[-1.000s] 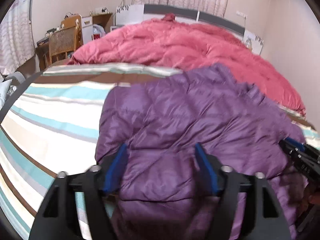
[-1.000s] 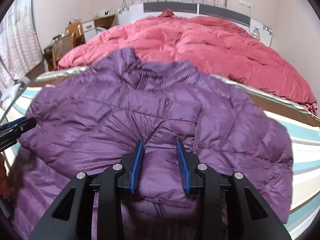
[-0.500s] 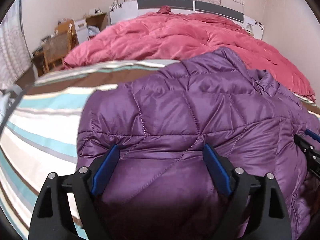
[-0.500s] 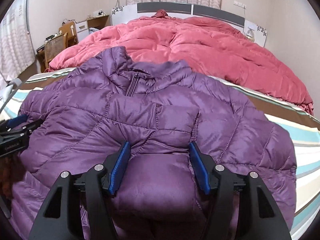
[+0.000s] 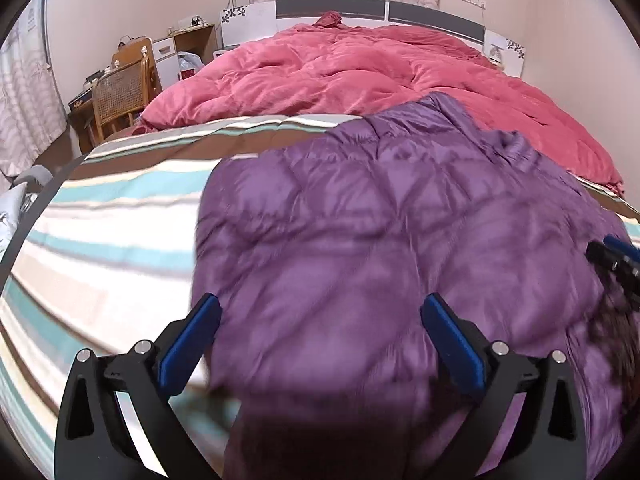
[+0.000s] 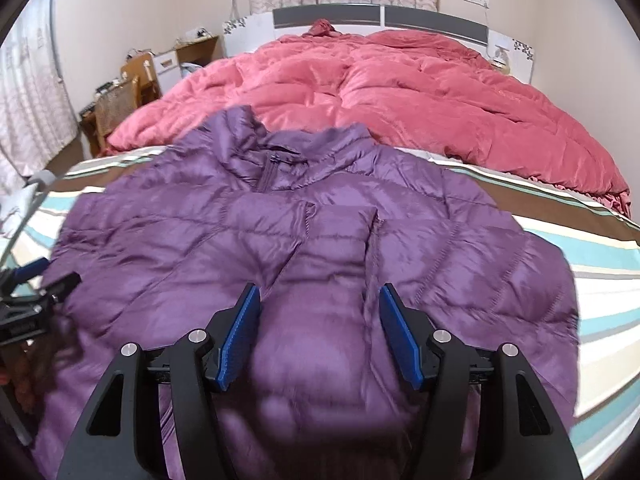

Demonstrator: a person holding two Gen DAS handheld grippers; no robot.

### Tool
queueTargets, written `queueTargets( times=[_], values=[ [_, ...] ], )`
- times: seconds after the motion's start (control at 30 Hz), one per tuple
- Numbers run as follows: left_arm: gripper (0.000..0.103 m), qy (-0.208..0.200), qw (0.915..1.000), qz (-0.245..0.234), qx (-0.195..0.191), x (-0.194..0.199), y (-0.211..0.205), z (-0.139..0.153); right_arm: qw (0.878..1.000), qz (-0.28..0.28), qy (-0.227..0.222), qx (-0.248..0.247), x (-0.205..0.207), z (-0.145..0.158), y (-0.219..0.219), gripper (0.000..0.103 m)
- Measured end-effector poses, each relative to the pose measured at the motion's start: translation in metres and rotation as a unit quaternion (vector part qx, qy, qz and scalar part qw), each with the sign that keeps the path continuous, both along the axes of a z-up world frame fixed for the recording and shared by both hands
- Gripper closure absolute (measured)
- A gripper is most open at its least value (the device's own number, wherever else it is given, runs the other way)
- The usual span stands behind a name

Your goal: Fold large clothes

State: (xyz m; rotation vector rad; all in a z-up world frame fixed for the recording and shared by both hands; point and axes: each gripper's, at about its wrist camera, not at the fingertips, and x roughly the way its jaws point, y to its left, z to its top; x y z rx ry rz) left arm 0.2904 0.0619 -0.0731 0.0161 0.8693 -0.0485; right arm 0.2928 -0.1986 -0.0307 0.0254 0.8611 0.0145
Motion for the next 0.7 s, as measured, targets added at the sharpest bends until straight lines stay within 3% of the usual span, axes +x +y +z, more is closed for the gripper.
queueTargets(
  times=[0.13, 0.2, 0.3, 0.5, 0.7],
  values=[
    [0.002, 0.019, 0.9996, 0.006, -0.019, -0.033, 0.015, -0.003, 1.000, 0.016, 0.001, 0.002, -0.032, 0.015, -0.002, 0.041],
    [0.002, 0.020, 0.9995, 0.008, -0.024, -0.049, 0.020, -0.005, 1.000, 0.023, 0.004, 0.014, -0.052, 0.019, -0.006, 0.035],
    [0.002, 0.024, 0.9993, 0.003, -0.028, -0.075, 0.026, -0.009, 0.999, 0.028, 0.004, 0.015, -0.077, 0.023, -0.012, 0.034],
    [0.004, 0.022, 0.9992, -0.005, -0.033, -0.123, 0.040, -0.012, 0.999, 0.004, 0.009, 0.036, -0.140, 0.026, -0.043, 0.034],
    [0.024, 0.025, 0.9978, 0.008, -0.060, -0.160, 0.064, -0.017, 0.998, -0.020, 0.027, 0.045, -0.196, 0.017, -0.075, 0.034]
  ],
)
